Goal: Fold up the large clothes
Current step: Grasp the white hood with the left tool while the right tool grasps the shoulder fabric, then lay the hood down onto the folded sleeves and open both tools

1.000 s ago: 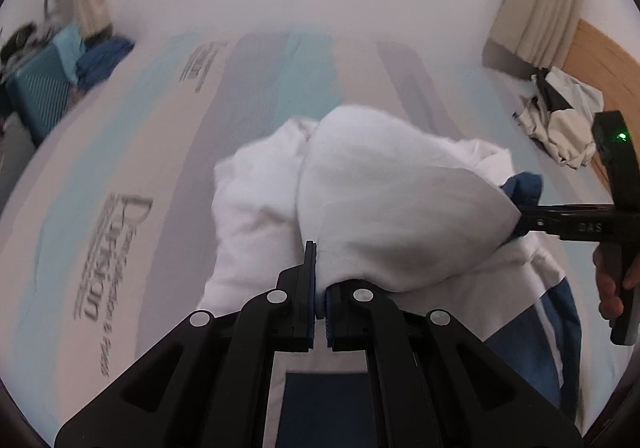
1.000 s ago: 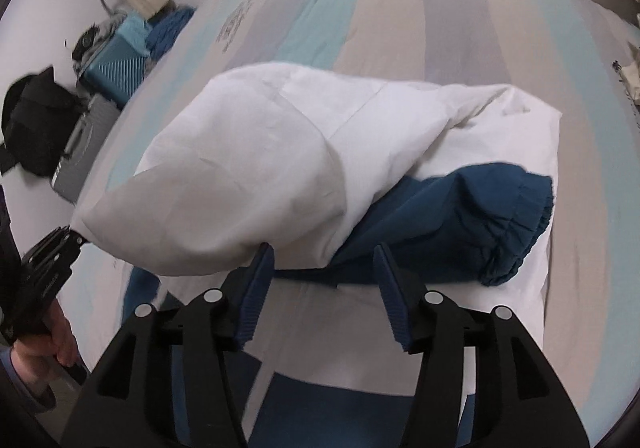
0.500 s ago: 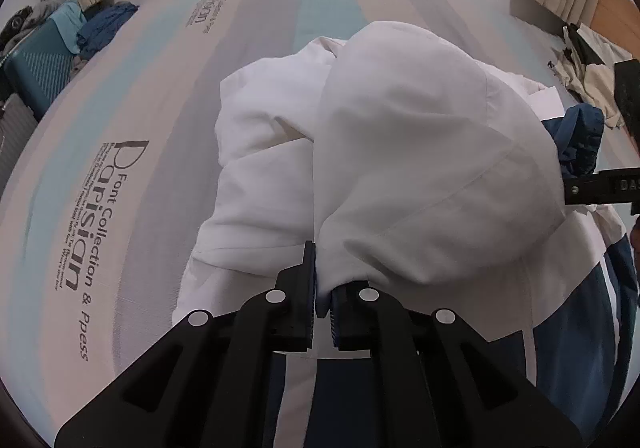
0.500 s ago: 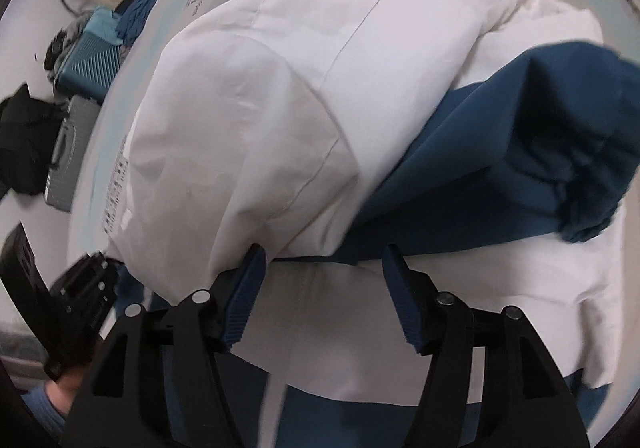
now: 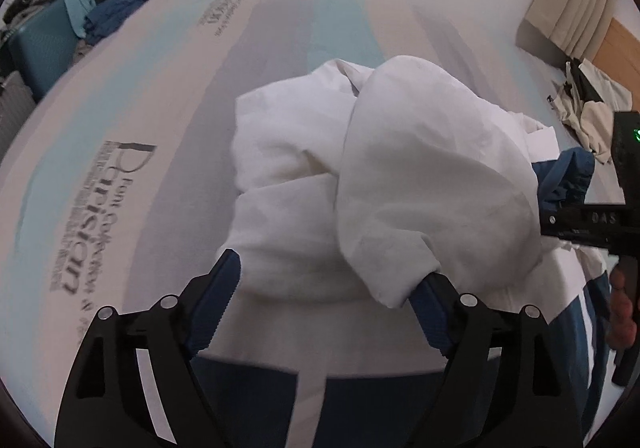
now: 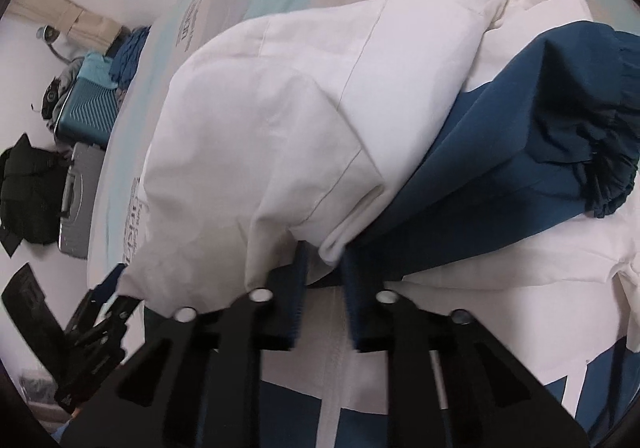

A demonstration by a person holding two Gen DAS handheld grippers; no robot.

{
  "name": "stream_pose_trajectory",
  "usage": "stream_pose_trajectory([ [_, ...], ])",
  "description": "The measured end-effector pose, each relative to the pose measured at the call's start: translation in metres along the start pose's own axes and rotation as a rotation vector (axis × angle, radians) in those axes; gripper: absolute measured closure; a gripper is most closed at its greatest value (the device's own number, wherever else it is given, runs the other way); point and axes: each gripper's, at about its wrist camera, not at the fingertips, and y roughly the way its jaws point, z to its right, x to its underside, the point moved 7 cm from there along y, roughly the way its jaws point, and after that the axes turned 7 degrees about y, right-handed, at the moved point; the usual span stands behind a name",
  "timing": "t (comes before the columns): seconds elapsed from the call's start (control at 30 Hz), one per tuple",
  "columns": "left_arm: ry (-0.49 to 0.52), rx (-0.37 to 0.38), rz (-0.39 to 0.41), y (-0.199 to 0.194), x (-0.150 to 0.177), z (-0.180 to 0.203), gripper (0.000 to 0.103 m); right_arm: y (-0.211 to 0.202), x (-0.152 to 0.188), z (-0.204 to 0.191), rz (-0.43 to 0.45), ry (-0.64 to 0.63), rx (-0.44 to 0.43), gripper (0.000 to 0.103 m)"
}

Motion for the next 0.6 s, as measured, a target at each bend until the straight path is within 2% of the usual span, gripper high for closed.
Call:
stream_pose_trajectory([
  [0.03,0.006,0.008,-0.016,0.008,-0.002,0.003,0.029,0.000,-0.001,0.001,0.001,0.004,-0.001,0.096],
  [0.07,0.012,0.024,-0.024,0.013,-0.003,0.005,0.045,0.002,-0.002,0.001,-0.003,0.007,0.000,0.097],
  [0.1,0.020,0.041,-0.039,0.018,-0.005,0.009,0.066,0.004,-0.002,0.002,-0.006,0.008,0.006,0.100],
  [0.17,0.048,0.051,-0.061,0.024,-0.007,0.018,0.089,0.005,-0.004,0.001,-0.004,0.016,0.001,0.100],
  [0.2,0.048,0.060,-0.060,0.023,-0.008,0.021,0.094,0.006,-0.007,-0.005,-0.001,0.016,0.002,0.101],
  [0.27,0.043,0.067,-0.053,0.020,-0.011,0.024,0.099,0.000,-0.008,-0.007,0.006,0.011,-0.006,0.101],
  [0.37,0.037,0.081,-0.009,0.003,-0.026,0.028,0.100,-0.016,-0.013,-0.012,0.028,-0.002,-0.016,0.101],
  [0.6,0.033,0.102,0.120,-0.045,-0.090,0.039,0.101,-0.075,-0.047,-0.034,0.115,-0.065,-0.023,0.101],
])
